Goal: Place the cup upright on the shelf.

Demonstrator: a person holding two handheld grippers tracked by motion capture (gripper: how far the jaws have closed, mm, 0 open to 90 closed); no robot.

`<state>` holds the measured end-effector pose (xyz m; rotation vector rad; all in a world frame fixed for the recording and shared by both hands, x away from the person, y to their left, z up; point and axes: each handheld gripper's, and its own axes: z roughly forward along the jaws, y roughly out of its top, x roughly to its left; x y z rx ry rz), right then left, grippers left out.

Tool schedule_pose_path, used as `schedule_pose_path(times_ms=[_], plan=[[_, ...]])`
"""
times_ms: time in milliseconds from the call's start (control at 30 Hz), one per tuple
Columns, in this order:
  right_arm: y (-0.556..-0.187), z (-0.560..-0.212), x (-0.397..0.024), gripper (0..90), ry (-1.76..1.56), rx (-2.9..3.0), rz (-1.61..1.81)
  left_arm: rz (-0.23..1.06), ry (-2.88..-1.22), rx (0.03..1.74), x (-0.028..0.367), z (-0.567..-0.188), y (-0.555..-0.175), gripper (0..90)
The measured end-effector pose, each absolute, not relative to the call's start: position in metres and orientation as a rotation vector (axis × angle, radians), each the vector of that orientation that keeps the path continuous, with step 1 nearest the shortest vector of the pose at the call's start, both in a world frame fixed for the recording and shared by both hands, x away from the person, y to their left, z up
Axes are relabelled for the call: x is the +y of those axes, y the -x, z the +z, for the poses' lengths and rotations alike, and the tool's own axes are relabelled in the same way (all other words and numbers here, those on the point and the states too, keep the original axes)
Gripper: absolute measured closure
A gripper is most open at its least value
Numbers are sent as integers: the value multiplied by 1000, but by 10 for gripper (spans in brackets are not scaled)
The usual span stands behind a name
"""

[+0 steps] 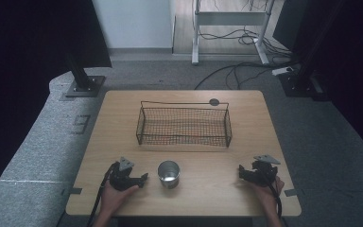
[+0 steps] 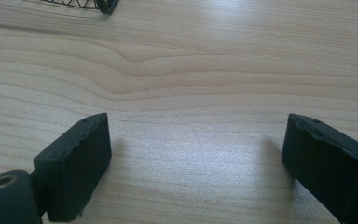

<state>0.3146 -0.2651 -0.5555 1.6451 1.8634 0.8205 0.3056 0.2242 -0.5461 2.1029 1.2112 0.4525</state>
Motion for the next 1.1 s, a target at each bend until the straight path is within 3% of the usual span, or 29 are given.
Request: schedule_pose_path(times_ms=[567,1100], plan=[[-310,-555,-262,125,-1633,1864,834,392,-2020,1180,231,-532,-298,150],[-308,-555,-261,125,-1647,1849,825,331,-1928,1020,227,-502,-275,126]])
